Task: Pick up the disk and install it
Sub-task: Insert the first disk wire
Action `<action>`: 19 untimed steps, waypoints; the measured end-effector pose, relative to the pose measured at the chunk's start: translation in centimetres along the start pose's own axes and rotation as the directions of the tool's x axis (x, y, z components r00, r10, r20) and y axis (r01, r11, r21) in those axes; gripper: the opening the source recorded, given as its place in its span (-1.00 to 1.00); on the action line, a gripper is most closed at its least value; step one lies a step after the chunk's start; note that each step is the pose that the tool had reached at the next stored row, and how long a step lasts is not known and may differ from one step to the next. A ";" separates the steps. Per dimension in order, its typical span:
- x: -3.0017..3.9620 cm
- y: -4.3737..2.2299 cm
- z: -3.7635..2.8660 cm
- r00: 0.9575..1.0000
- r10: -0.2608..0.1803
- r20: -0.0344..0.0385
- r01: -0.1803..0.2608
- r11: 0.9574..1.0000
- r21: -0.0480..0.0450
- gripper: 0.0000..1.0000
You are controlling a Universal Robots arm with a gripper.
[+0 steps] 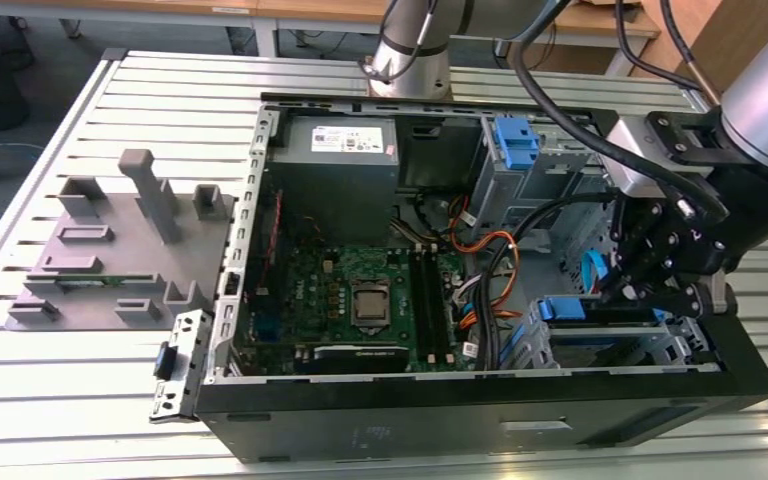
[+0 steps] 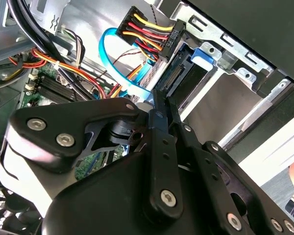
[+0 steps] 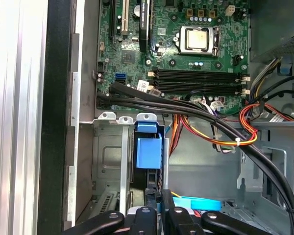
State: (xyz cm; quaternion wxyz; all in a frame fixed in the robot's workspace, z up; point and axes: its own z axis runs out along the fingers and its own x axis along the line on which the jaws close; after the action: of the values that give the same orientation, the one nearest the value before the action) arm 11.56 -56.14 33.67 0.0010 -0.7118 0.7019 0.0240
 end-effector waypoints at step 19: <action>0.08 -0.06 0.42 1.000 0.000 0.000 0.000 1.000 0.000 -0.68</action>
State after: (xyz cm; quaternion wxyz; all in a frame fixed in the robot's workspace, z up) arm 11.60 -56.20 33.25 0.0012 -0.7118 0.7019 0.0240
